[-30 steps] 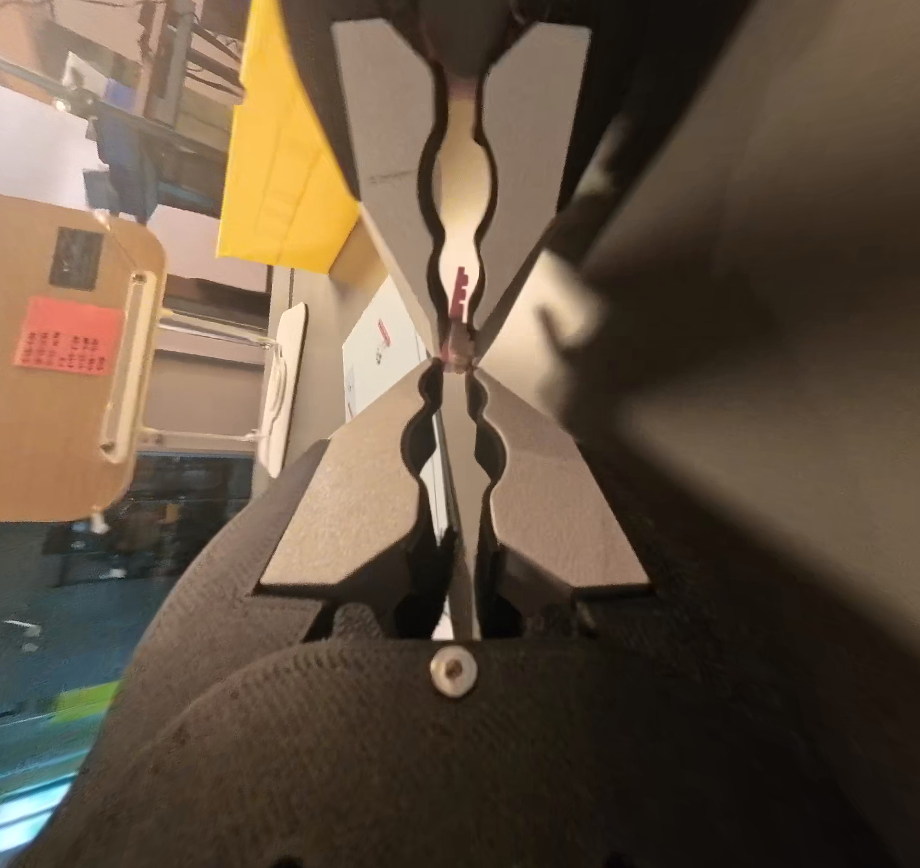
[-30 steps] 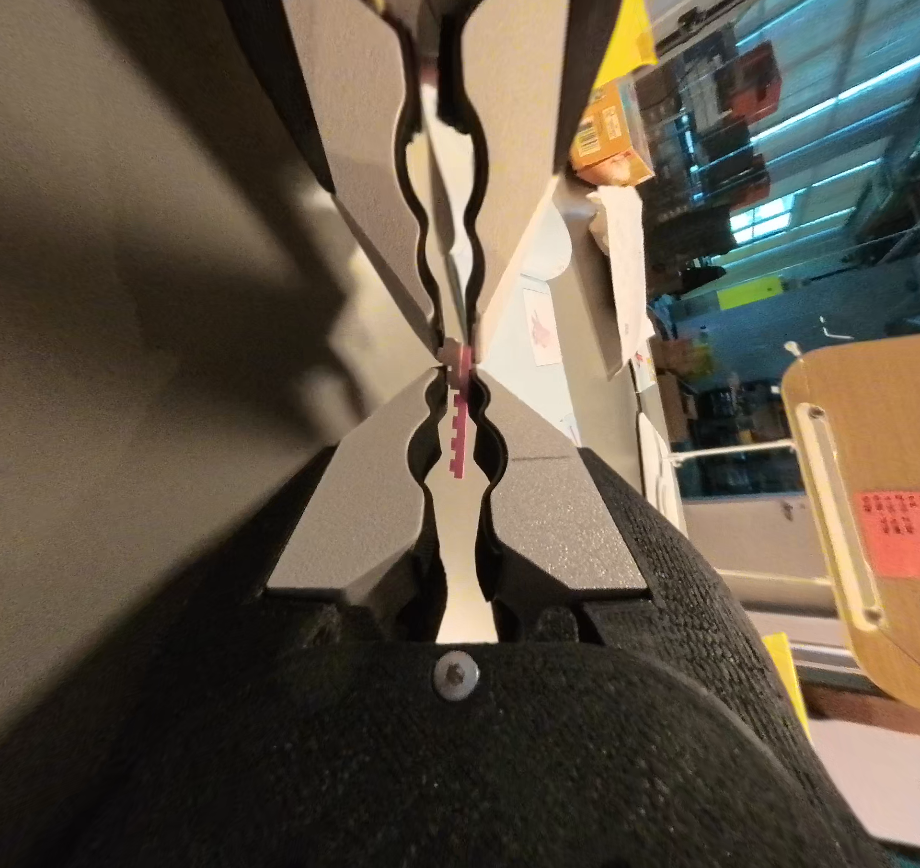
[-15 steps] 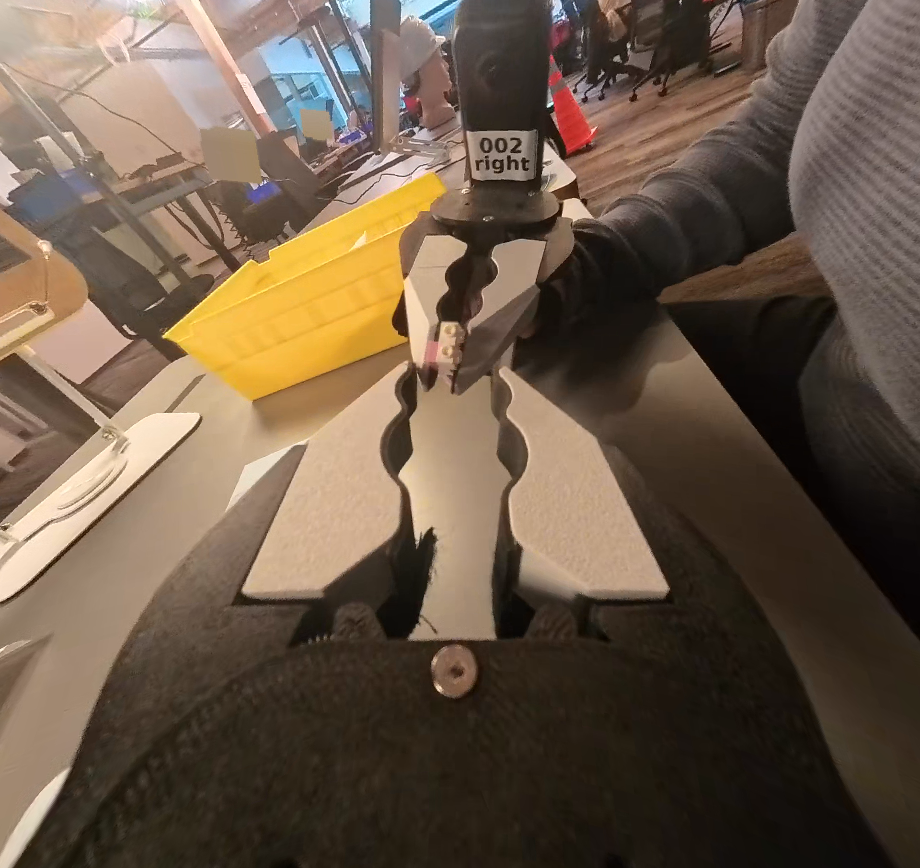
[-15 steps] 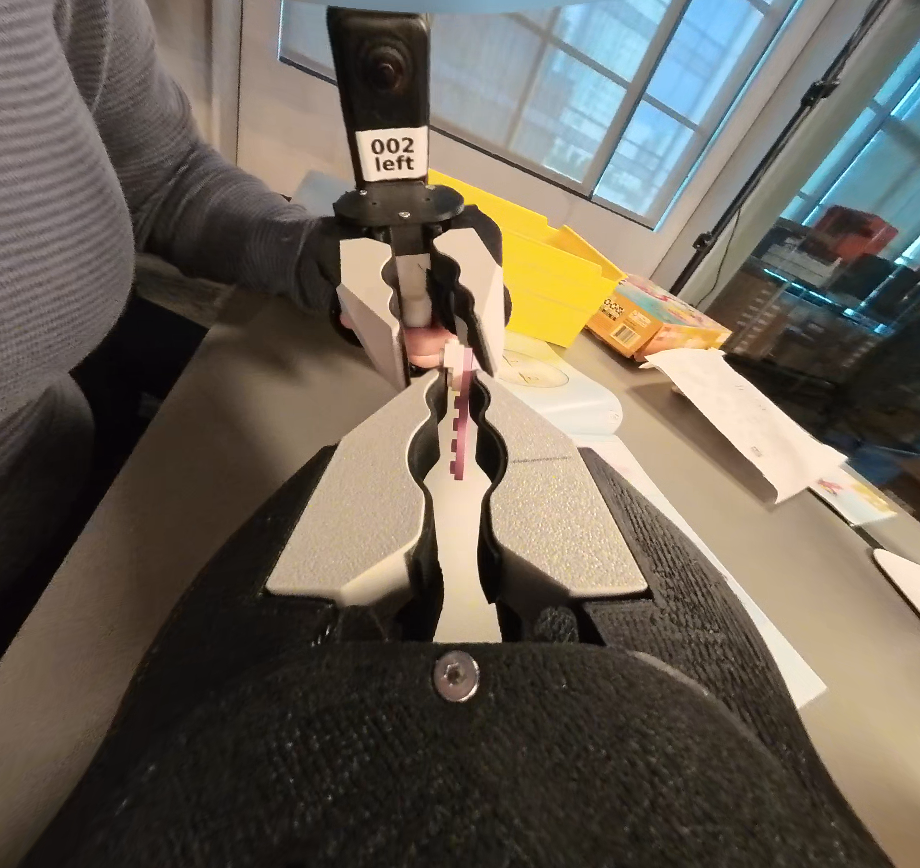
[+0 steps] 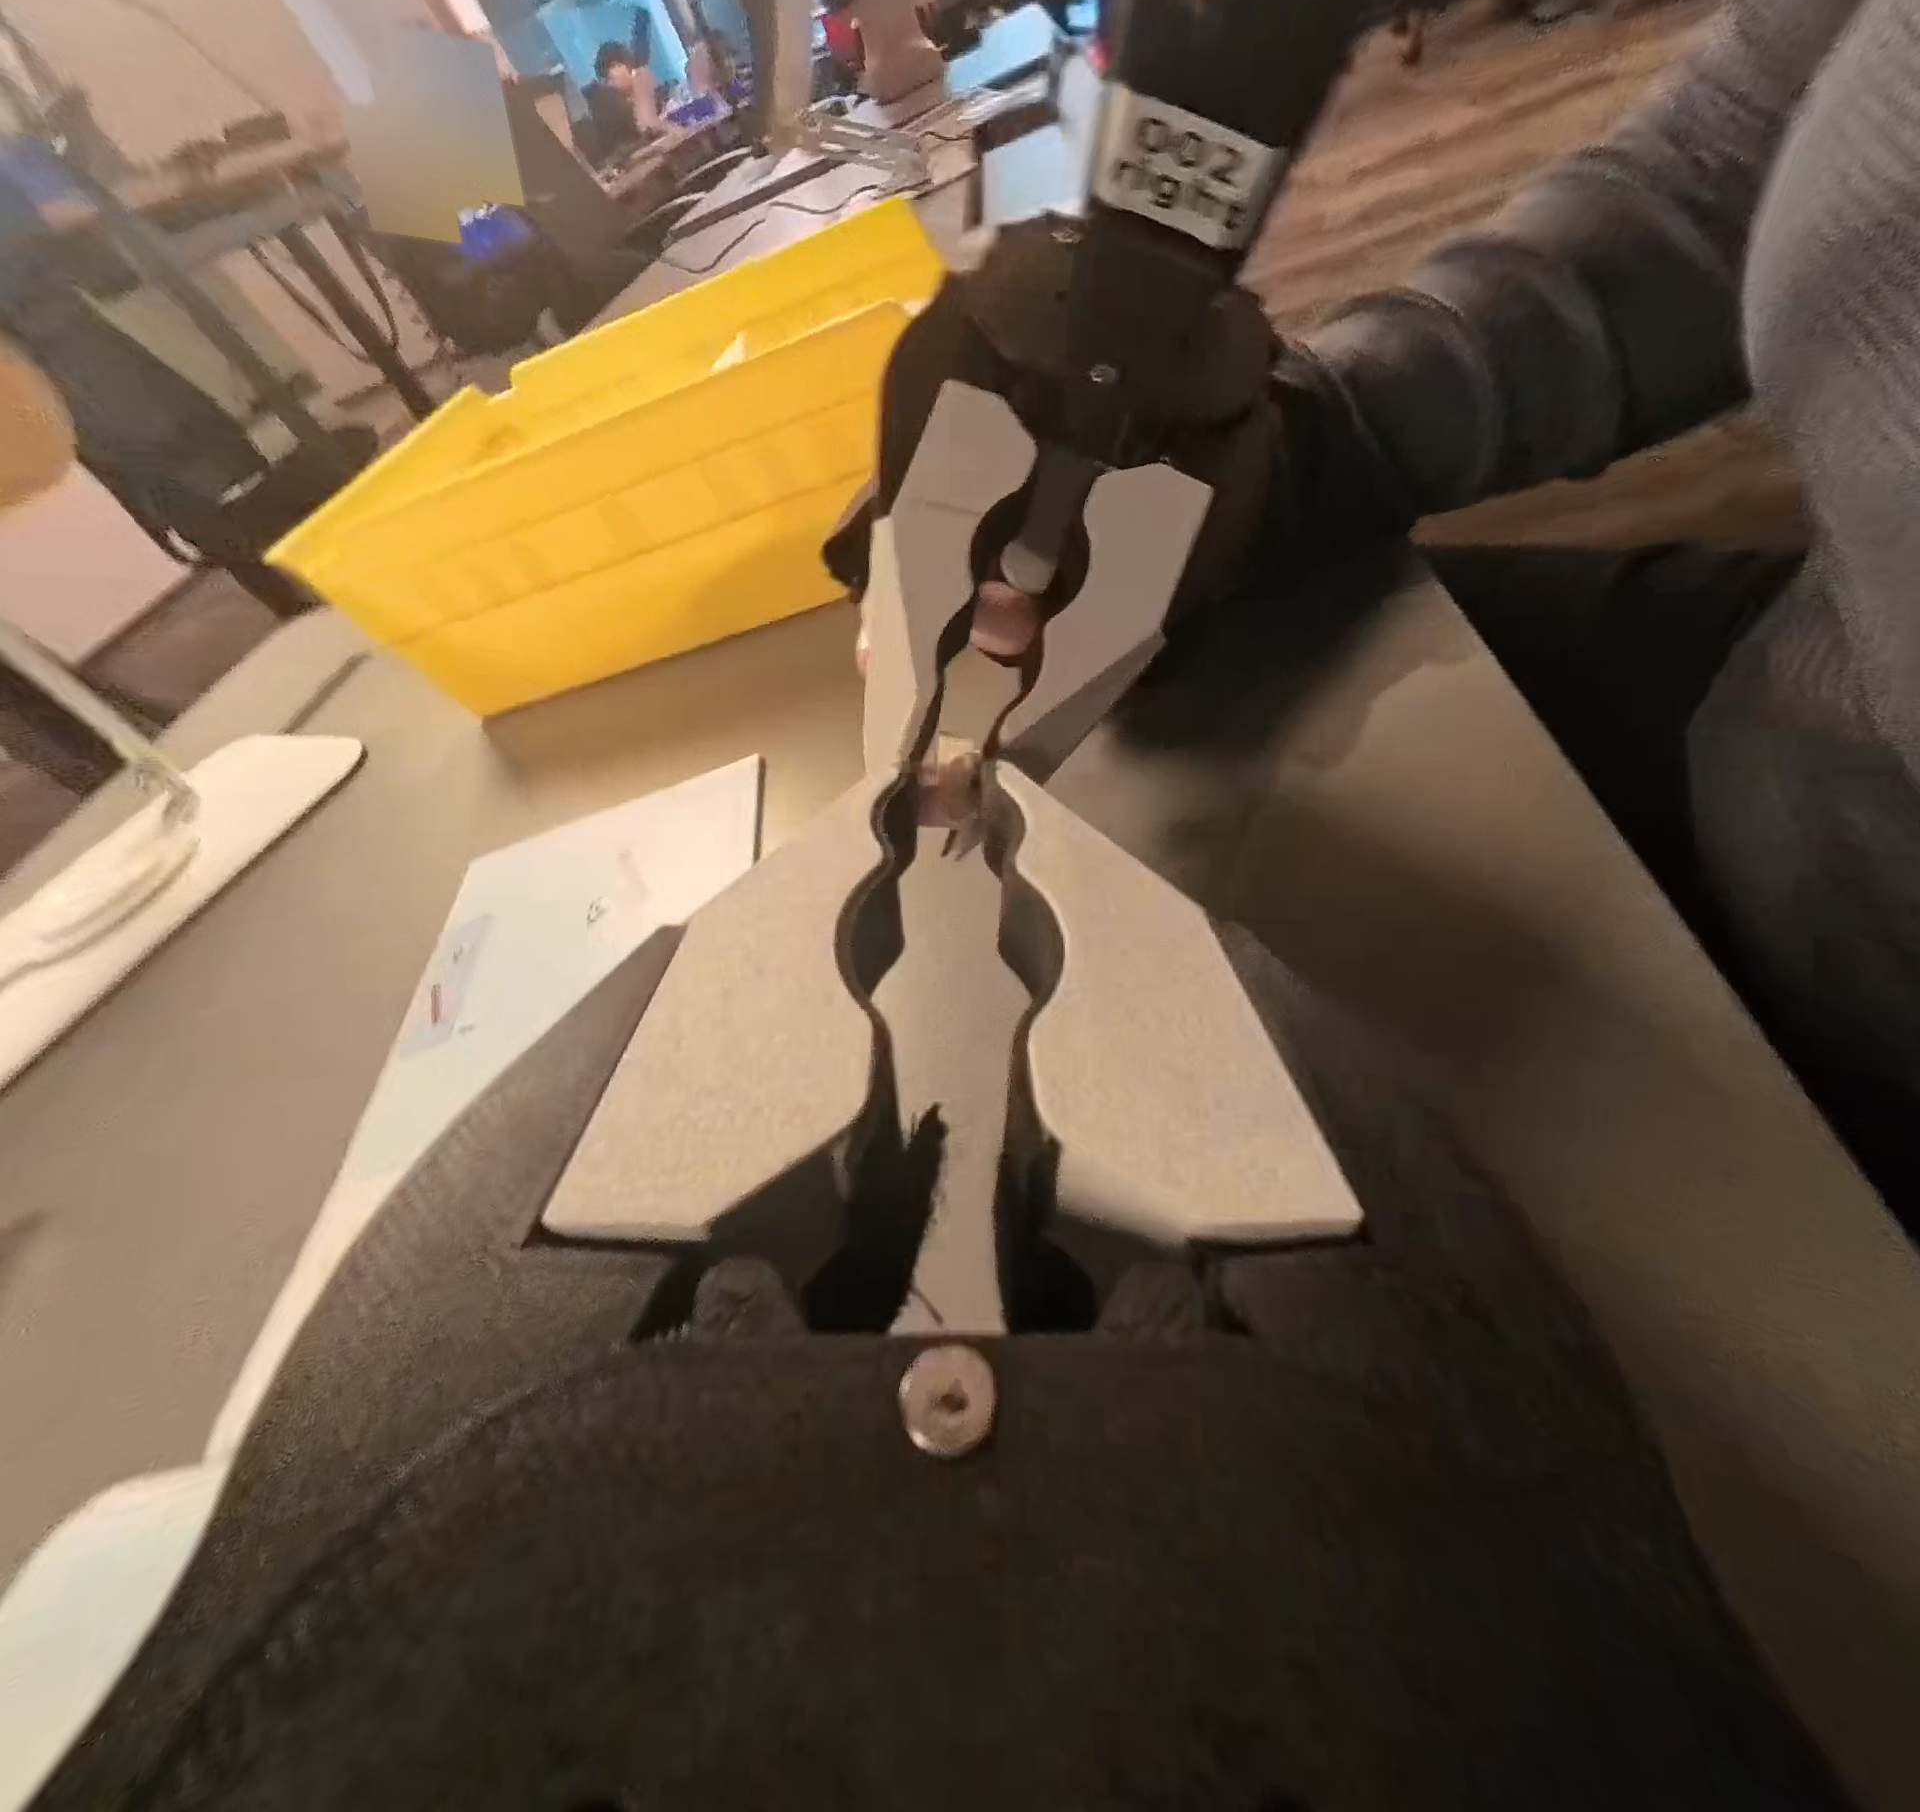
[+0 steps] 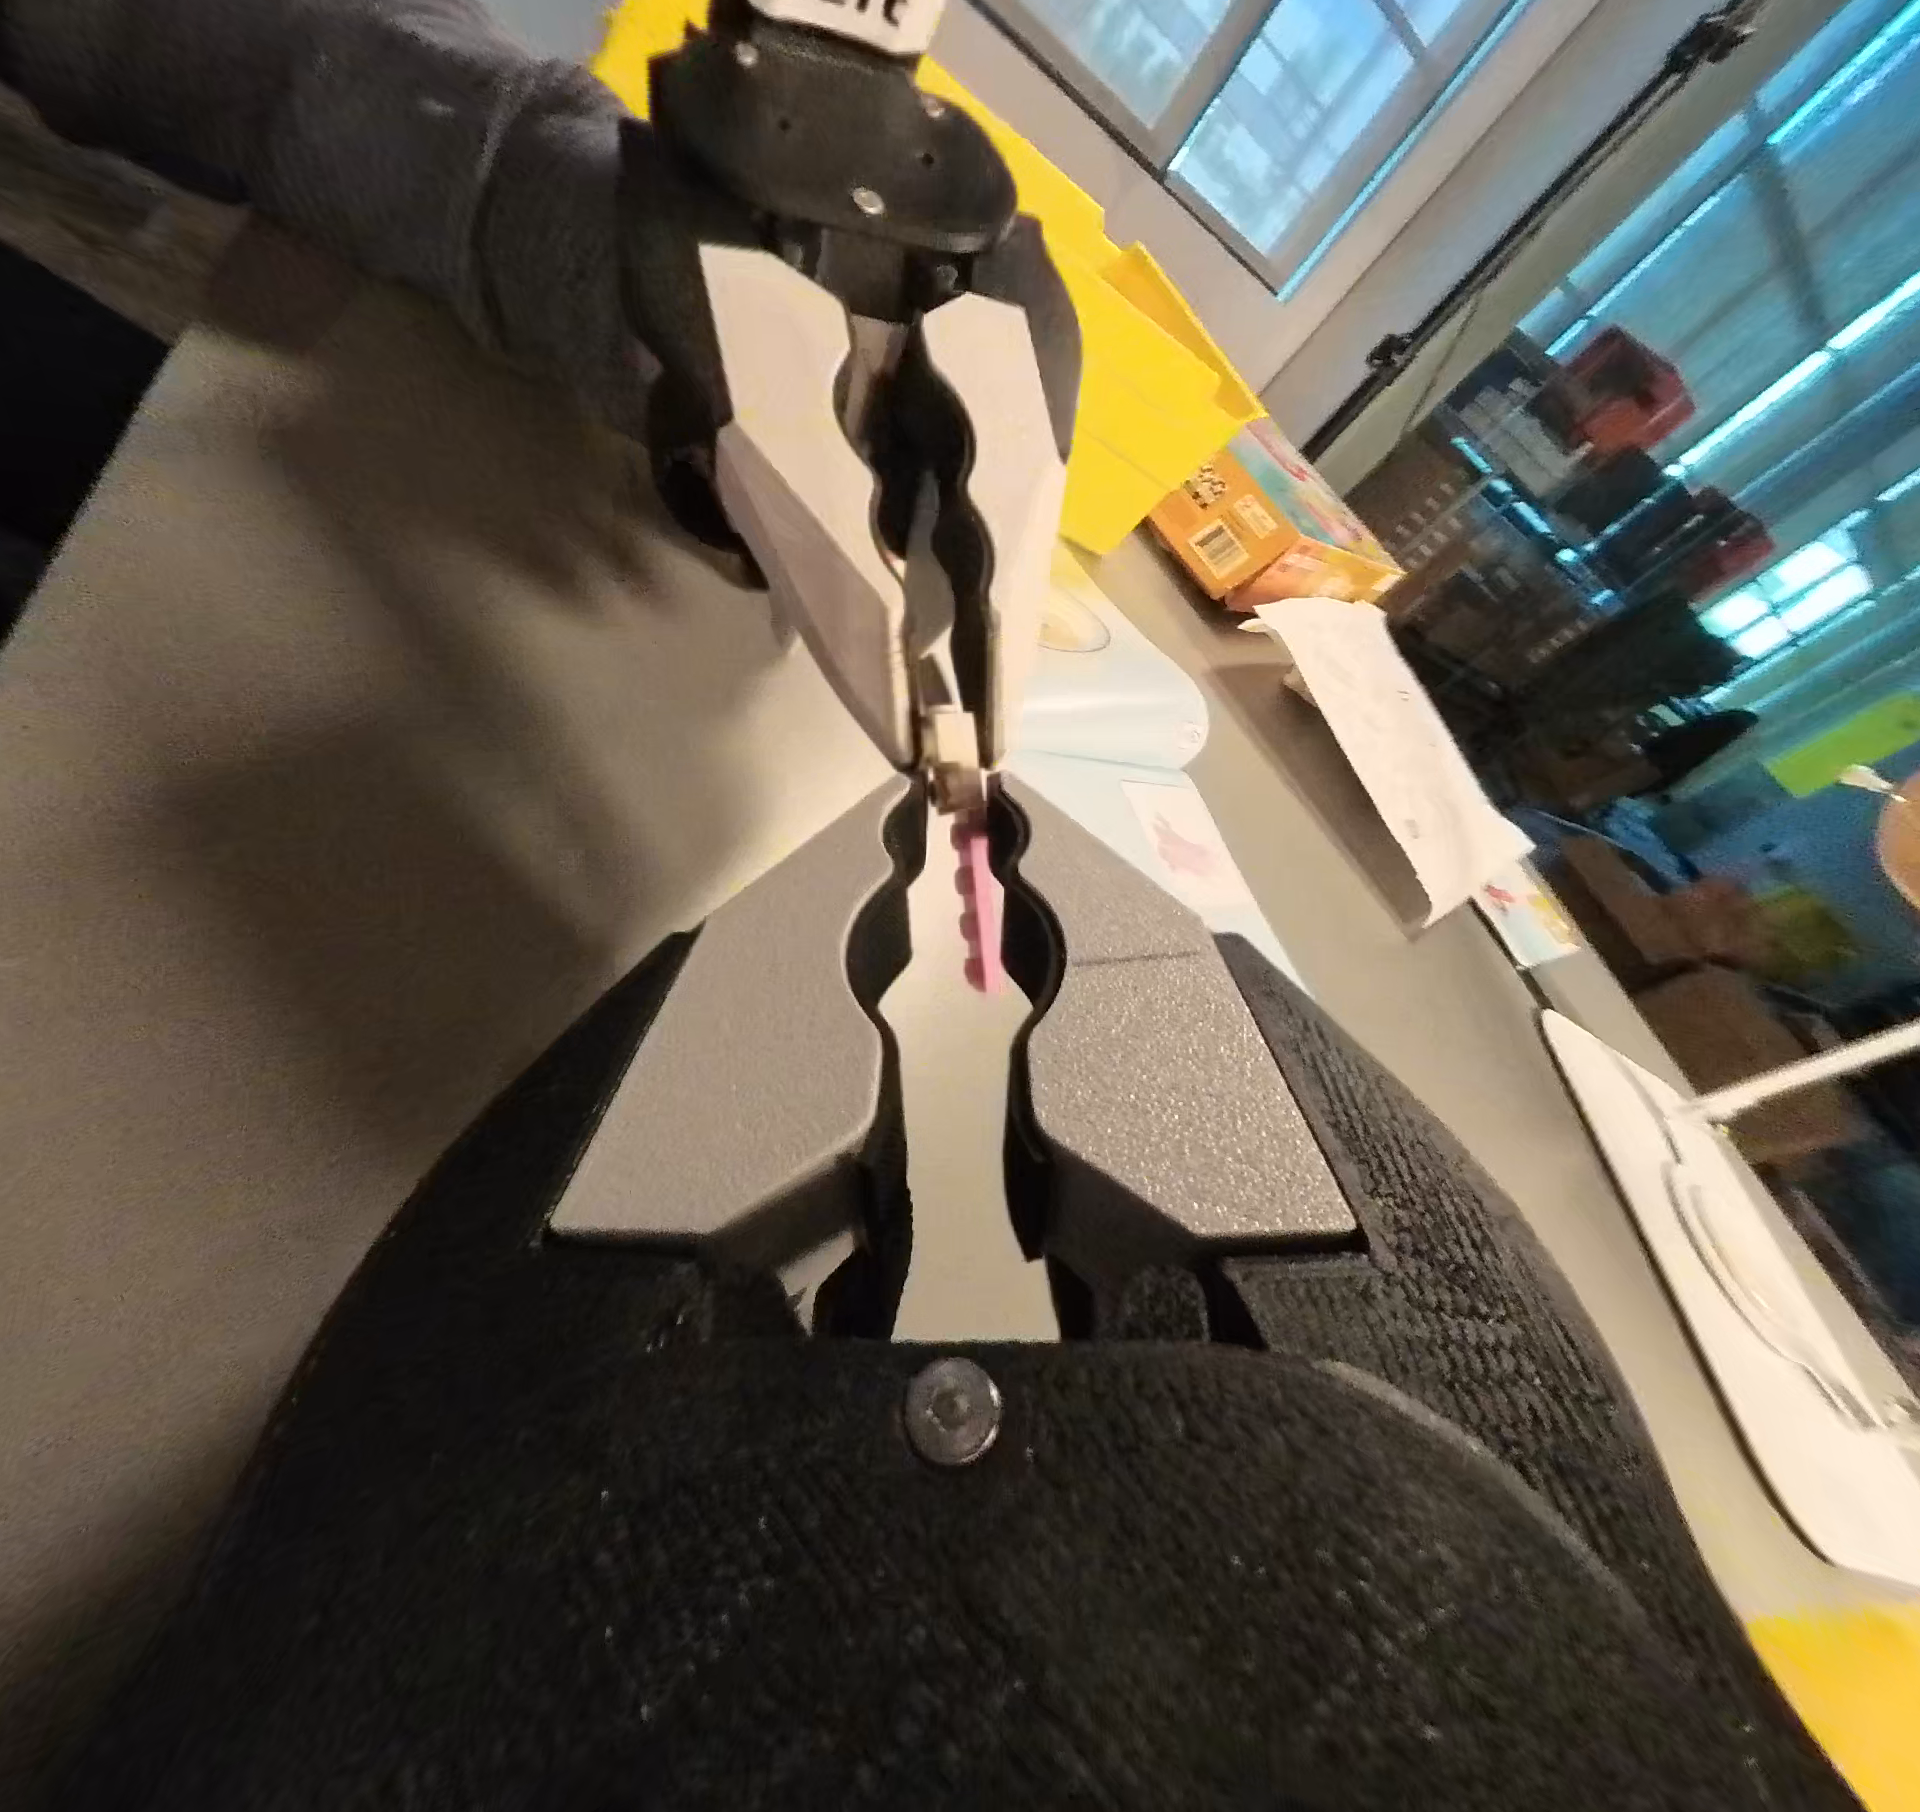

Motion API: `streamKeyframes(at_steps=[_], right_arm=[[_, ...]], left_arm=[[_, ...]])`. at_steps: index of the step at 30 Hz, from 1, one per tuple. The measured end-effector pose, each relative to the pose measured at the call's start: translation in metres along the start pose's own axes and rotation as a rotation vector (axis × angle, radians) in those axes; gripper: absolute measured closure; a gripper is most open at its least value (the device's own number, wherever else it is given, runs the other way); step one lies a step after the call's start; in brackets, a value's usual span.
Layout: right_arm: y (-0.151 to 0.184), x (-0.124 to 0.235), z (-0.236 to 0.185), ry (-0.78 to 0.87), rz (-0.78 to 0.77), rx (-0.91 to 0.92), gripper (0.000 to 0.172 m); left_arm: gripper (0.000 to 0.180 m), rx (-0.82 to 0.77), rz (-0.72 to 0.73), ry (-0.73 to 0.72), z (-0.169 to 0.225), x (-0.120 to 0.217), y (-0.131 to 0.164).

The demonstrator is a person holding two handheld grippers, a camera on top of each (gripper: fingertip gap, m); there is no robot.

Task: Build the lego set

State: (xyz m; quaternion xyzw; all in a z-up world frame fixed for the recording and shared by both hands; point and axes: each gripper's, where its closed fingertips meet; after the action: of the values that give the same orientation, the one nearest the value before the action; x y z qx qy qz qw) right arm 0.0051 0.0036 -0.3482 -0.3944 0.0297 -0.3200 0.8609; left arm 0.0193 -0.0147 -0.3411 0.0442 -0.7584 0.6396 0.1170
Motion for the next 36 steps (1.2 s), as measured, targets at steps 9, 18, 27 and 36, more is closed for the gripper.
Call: streamKeyframes(at_steps=[9,18,27,36], right_arm=[[0.012,0.003,0.023,0.203,-0.134,0.163,0.147],[0.02,0.003,0.027,0.249,-0.215,0.238,0.165],[0.021,0.002,0.023,0.207,-0.214,0.194,0.165],[0.023,0.0,-0.007,-0.031,-0.167,0.002,0.166]], left_arm=[[0.171,0.502,0.113,0.038,-0.03,0.008,-0.012],[0.171,0.71,0.143,0.109,-0.035,0.011,-0.011],[0.16,0.662,0.227,0.09,-0.038,0.017,-0.022],[0.123,-0.215,-0.093,-0.114,-0.008,0.003,0.018]])
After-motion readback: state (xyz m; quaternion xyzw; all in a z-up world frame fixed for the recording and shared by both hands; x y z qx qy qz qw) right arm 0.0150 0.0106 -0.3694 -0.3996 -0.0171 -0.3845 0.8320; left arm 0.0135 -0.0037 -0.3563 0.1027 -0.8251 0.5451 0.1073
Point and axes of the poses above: each gripper's, where its closed fingertips meet, x back along the fingers, y out of its underside, z = x × y across the jaws, and after that the axes turned 10 degrees about x, right-handed
